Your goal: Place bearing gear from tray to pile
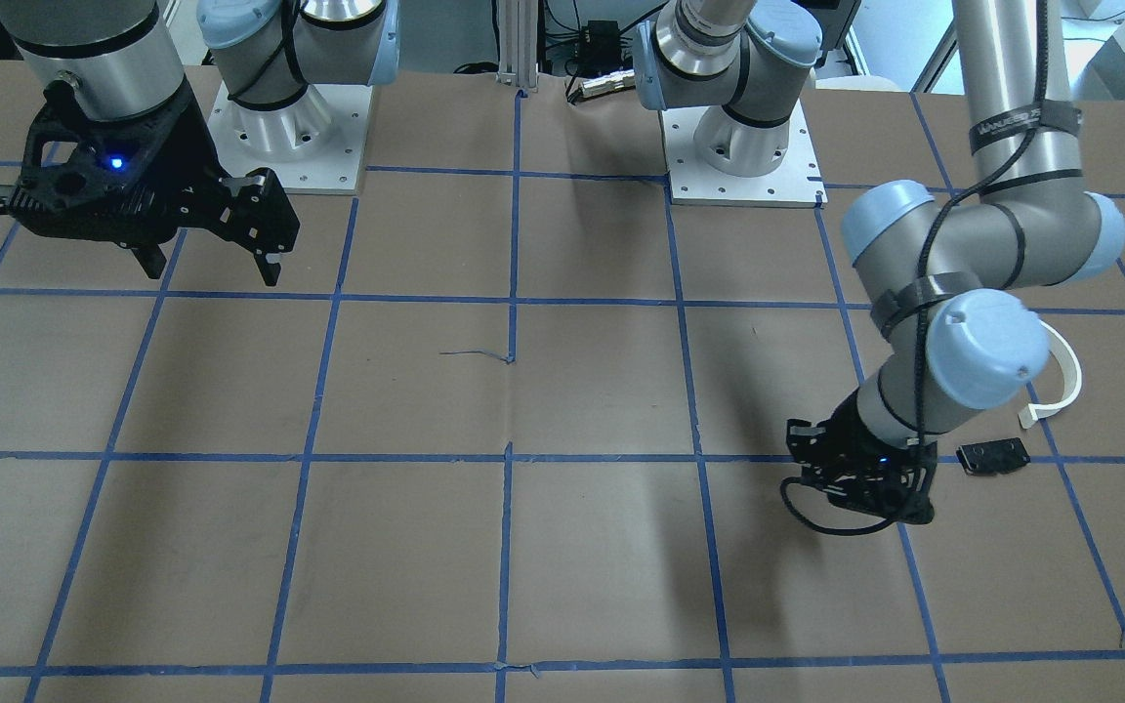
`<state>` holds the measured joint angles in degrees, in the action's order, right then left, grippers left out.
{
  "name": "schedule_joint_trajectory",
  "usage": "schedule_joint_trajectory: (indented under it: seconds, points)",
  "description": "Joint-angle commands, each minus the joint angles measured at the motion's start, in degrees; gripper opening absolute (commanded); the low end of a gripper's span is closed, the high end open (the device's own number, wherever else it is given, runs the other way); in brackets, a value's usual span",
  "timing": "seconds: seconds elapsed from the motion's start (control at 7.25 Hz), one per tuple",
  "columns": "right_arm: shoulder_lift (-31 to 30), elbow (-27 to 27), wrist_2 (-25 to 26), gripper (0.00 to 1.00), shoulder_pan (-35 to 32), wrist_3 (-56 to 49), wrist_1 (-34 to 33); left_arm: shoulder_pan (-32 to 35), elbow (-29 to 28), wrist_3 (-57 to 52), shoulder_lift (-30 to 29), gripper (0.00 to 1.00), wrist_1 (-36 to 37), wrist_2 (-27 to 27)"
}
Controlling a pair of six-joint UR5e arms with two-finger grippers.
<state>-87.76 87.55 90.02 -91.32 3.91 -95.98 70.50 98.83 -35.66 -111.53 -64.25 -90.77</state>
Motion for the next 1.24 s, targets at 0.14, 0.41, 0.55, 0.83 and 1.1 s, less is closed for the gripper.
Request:
schedule_joint_trajectory:
  seconds: [0.14, 0.41, 0.55, 0.83, 1.1]
  points:
    - [0.04, 0.43, -0.46, 1.0, 0.0, 0.05, -1.75, -15.71, 4.59, -17.2, 0.87, 0.0, -0.71, -0.11]
    - [0.04, 0.43, -0.37, 1.0, 0.0, 0.05, -1.66, -22.56, 5.49, -21.53, 0.0, 0.0, -0.62, -0.1]
    - [0.04, 0.43, -0.2, 1.0, 0.0, 0.05, -1.66, -23.12, 5.84, -21.38, -0.09, 0.0, -0.88, -0.02]
    - [0.04, 0.43, -0.29, 1.0, 0.0, 0.05, -1.66, -23.74, 7.07, -21.64, -0.53, 0.0, -0.71, -0.1]
    - [0.04, 0.43, -0.29, 1.0, 0.0, 0.05, -1.58, -23.83, 7.16, -21.47, -0.89, 0.0, -0.71, -0.1]
